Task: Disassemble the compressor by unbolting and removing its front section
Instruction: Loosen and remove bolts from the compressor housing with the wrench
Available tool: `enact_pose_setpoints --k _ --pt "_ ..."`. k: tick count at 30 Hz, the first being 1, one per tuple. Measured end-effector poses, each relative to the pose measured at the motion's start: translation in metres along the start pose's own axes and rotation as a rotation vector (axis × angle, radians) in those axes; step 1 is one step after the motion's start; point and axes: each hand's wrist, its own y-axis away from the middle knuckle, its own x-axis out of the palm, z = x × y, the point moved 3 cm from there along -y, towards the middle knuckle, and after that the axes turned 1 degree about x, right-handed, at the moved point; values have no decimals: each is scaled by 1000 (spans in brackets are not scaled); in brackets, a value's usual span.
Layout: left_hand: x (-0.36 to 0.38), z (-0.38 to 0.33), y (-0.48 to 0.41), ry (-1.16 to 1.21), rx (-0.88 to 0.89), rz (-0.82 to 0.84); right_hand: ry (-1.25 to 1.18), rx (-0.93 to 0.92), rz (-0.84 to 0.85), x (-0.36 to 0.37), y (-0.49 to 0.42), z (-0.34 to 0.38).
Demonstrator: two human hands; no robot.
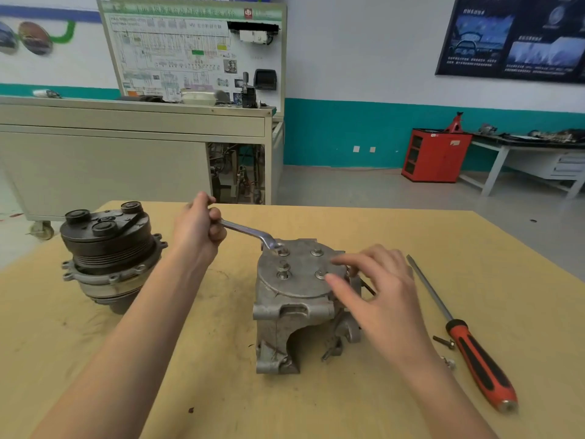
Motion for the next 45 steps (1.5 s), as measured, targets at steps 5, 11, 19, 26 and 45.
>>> enact_pose_setpoints --k 5,11,19,26,45 --pt "-4 -20 10 12 112 -85 211 -67 322 24 -26 27" --pt "-13 -21 16 2 178 -127 243 -74 303 40 -33 32" --pt "-17 -20 18 -20 215 -146 -32 -65 -28 4 -44 19" --pt "-23 -13 14 -86 211 -115 312 378 97 -33 -24 -104" --pt "-8 -6 -6 -114 420 -199 595 396 516 -3 20 -173"
